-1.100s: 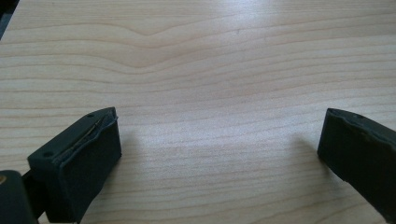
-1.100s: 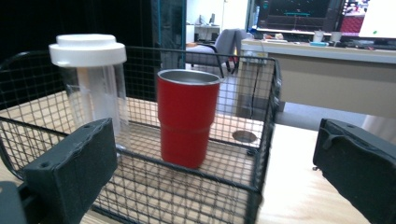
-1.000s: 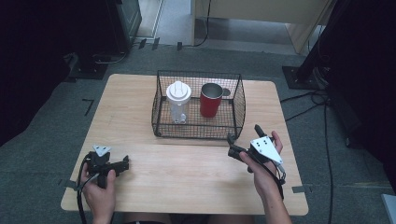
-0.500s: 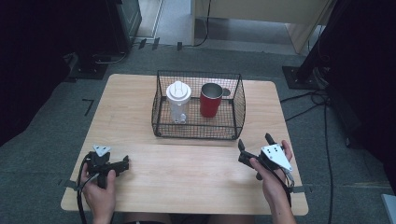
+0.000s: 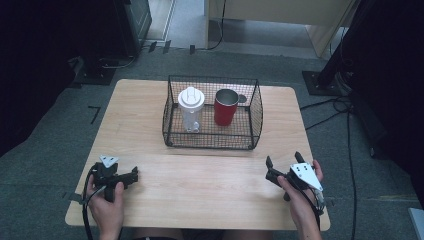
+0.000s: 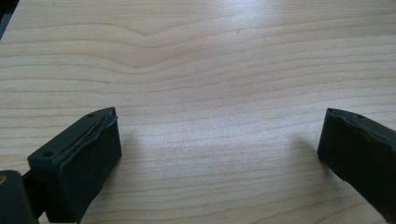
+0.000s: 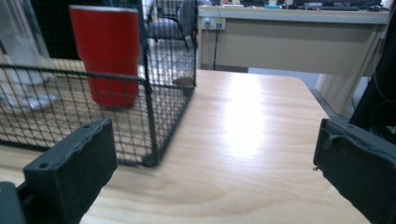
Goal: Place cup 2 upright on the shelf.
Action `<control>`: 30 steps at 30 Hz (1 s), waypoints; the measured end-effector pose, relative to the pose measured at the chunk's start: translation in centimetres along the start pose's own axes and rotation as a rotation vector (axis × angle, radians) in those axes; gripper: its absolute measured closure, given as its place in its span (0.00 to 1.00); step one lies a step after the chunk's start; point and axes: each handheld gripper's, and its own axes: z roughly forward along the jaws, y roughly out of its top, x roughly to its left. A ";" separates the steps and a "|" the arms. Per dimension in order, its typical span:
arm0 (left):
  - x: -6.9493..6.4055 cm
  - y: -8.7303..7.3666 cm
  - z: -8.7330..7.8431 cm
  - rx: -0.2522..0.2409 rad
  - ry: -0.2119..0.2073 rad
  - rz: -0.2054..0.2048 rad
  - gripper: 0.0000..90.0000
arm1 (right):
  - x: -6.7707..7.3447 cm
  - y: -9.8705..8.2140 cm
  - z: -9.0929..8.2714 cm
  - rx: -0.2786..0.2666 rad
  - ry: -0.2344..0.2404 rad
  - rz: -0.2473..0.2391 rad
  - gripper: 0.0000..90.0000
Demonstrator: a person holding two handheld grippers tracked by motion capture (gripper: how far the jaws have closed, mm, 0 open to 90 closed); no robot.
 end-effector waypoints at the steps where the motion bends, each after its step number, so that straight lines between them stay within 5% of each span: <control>1: 0.0 0.0 0.0 0.000 -0.001 0.000 0.00 | 0.0 0.0 0.0 0.000 0.000 0.000 0.00; 16: 0.0 0.0 0.0 0.000 0.000 0.000 0.00 | -2.3 -2.5 -1.4 0.060 -0.059 0.011 0.00; 30: 0.0 0.0 0.0 0.000 -0.001 0.000 0.00 | -4.0 -2.8 -2.7 0.134 -0.097 0.013 0.00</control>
